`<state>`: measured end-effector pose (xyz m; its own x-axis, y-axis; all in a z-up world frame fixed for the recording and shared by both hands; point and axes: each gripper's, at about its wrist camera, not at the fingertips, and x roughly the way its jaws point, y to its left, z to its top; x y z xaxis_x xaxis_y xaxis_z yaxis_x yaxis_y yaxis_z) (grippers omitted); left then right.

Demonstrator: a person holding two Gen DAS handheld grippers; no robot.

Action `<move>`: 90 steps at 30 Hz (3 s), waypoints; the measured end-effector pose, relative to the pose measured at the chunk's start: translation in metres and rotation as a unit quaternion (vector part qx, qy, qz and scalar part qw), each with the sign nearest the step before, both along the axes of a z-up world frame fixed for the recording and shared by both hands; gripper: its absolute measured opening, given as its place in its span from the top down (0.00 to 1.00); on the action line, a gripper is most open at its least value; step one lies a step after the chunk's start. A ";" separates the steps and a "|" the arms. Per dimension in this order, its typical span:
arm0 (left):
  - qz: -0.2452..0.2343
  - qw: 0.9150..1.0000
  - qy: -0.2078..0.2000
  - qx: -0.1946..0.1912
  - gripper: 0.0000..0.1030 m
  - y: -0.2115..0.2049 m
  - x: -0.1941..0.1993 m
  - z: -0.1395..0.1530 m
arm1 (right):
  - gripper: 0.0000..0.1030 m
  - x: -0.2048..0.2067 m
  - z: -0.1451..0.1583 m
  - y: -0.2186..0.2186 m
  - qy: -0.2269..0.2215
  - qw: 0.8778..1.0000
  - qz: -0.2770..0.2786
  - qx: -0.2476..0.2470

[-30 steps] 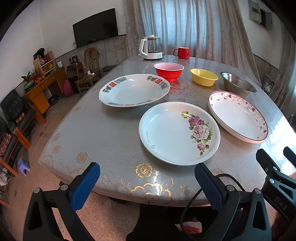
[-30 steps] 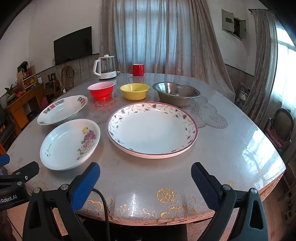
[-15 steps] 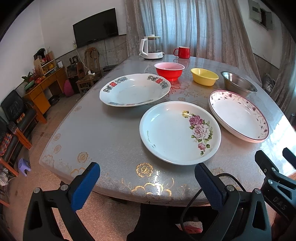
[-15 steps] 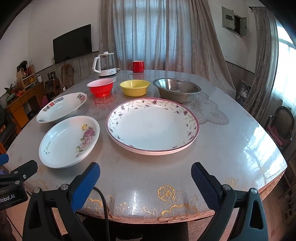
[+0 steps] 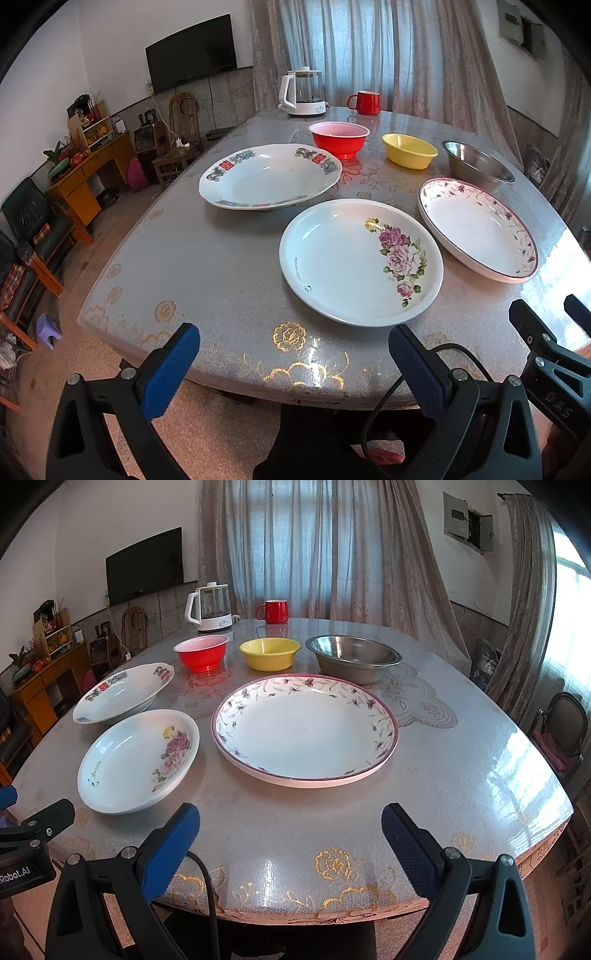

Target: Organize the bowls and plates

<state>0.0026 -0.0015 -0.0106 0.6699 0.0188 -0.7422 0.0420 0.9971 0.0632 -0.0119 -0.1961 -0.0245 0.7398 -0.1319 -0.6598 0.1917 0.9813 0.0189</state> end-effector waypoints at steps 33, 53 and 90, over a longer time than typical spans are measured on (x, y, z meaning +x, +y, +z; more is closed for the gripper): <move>-0.042 0.994 0.017 -0.098 0.00 0.014 0.012 -0.002 | 0.03 0.009 -0.002 -0.001 0.008 1.000 0.007 -0.005; -0.019 0.975 0.042 -0.216 0.00 0.087 0.059 -0.009 | 0.00 0.043 0.016 0.015 -0.034 0.992 0.113 -0.043; 0.031 0.943 0.032 -0.331 0.02 0.172 0.225 -0.027 | 0.28 0.278 0.001 0.060 0.152 0.961 0.197 0.117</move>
